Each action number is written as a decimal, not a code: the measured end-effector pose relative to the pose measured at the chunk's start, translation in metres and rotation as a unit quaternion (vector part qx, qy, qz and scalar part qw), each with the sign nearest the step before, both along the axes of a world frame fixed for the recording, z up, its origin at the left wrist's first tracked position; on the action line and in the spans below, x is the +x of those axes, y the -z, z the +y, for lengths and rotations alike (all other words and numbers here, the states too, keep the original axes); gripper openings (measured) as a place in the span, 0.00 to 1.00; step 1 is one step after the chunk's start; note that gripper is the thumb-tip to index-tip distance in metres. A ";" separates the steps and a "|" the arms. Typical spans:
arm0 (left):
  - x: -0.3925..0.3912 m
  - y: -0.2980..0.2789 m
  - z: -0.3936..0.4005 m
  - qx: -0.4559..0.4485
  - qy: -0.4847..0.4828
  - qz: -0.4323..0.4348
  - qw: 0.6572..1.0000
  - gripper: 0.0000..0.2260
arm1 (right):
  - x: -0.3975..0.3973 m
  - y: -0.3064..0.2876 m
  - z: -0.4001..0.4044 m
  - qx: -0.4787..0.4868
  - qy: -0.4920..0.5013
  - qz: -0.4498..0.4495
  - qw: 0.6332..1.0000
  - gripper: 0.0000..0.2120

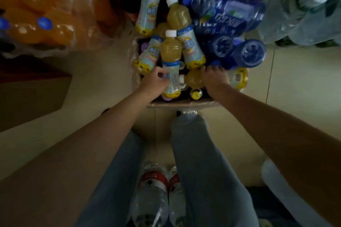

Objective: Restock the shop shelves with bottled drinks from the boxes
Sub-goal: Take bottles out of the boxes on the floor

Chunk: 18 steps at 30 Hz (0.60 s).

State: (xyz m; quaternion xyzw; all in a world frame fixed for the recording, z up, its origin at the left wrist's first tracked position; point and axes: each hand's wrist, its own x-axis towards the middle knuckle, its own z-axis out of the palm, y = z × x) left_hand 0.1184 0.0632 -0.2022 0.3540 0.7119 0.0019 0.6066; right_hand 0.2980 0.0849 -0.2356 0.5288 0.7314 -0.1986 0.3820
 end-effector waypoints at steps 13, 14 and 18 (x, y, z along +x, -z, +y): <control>0.013 -0.076 0.007 -0.032 -0.146 -0.241 0.959 0.17 | -0.029 -0.127 0.037 -0.204 0.482 0.434 0.733 0.16; 0.001 -0.077 0.009 -0.012 -0.180 -0.207 0.962 0.17 | -0.038 -0.123 0.041 -0.213 0.500 0.448 0.710 0.13; -0.065 -0.075 0.008 0.009 -0.255 -0.089 0.963 0.11 | -0.060 -0.063 0.032 -0.072 0.529 0.340 0.774 0.23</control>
